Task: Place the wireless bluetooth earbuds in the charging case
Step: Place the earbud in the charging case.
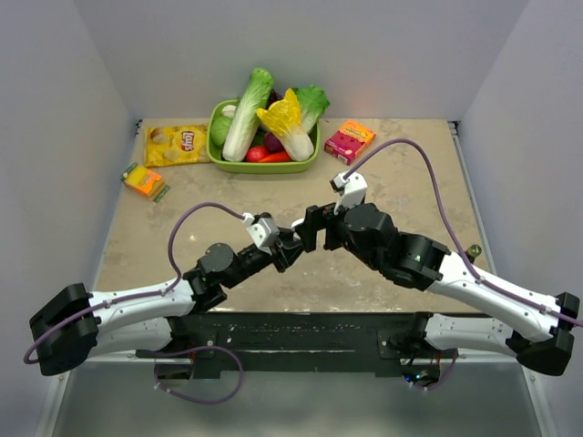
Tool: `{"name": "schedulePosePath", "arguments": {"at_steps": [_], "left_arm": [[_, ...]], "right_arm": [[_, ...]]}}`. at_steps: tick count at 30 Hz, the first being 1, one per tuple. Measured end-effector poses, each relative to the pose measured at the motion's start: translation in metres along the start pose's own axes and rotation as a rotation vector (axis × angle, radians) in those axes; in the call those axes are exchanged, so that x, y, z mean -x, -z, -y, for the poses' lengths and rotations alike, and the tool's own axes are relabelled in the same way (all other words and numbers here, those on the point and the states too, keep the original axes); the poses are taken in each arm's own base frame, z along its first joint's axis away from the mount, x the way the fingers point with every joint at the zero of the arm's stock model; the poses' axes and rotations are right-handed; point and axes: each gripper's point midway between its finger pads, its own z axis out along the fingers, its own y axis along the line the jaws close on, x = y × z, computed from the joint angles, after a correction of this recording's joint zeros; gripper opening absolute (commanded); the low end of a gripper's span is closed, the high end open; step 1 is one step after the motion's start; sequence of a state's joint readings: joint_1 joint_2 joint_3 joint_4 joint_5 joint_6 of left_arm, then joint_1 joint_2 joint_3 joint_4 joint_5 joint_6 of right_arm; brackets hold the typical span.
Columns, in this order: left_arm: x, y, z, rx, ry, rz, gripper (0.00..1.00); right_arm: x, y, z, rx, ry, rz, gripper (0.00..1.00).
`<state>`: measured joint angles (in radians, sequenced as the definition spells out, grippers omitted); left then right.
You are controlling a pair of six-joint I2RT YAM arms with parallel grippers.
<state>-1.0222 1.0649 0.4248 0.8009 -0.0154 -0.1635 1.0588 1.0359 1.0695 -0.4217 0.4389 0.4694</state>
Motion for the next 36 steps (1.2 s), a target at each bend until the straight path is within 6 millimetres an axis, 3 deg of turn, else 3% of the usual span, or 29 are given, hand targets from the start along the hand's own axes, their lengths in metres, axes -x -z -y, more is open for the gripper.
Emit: {"name": "schedulePosePath", "arguments": {"at_steps": [19,36], "left_arm": [[0.004,0.003,0.001,-0.003,-0.002,0.013,0.00],[0.008,0.005,0.006,-0.032,-0.003,0.026,0.00]], "right_arm": [[0.007,0.012,0.008,-0.016,-0.016,0.026,0.91],[0.004,0.010,0.006,-0.009,0.011,0.014,0.90]]}}
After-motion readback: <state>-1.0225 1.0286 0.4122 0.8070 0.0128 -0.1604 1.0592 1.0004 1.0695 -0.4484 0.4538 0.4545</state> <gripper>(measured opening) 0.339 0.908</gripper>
